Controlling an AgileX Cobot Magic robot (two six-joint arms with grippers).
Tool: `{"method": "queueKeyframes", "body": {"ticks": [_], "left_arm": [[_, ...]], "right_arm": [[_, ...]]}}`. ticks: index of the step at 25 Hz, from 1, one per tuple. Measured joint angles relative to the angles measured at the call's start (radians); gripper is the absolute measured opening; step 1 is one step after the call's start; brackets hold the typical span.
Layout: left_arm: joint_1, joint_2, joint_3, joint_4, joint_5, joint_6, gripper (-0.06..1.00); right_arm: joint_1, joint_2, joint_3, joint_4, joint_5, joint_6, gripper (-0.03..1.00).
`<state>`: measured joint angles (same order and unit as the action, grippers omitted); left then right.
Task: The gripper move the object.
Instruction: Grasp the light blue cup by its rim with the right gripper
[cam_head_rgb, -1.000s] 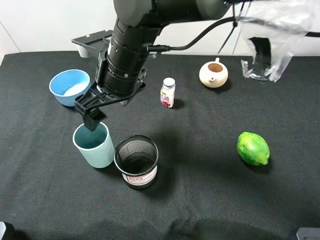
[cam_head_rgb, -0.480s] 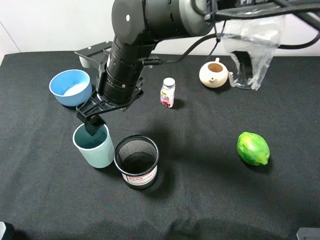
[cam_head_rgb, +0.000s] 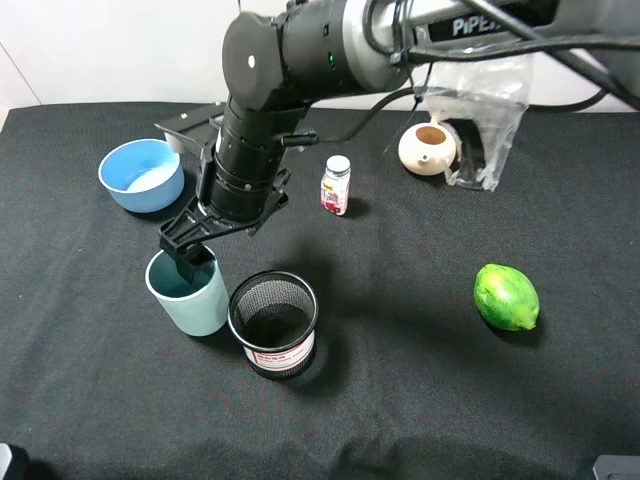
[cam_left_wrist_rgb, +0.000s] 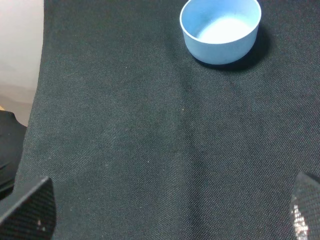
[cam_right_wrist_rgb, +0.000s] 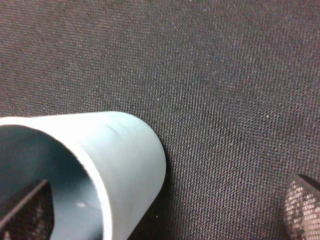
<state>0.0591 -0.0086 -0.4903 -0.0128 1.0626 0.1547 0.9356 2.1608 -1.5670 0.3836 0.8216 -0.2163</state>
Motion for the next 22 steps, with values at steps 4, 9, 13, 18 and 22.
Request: {"method": "queueKeyframes", "body": {"ticks": [4,9,13,18,22], "left_arm": [[0.000,0.000,0.000,0.000,0.000,0.000,0.99],[0.000,0.000,0.000,0.000,0.000,0.000,0.99],[0.000,0.000,0.000,0.000,0.000,0.000,0.99],[0.000,0.000,0.000,0.000,0.000,0.000,0.99],[0.000,0.000,0.000,0.000,0.000,0.000,0.99]], "right_arm": [[0.011,0.018,0.000,-0.006,-0.001,0.055,0.69],[0.033,0.038,0.000,-0.035,-0.011,0.142,0.69],[0.042,0.045,0.000,-0.074,-0.018,0.197,0.69],[0.053,0.046,0.000,-0.121,-0.020,0.247,0.69],[0.053,0.046,0.000,-0.131,-0.021,0.255,0.69]]}}
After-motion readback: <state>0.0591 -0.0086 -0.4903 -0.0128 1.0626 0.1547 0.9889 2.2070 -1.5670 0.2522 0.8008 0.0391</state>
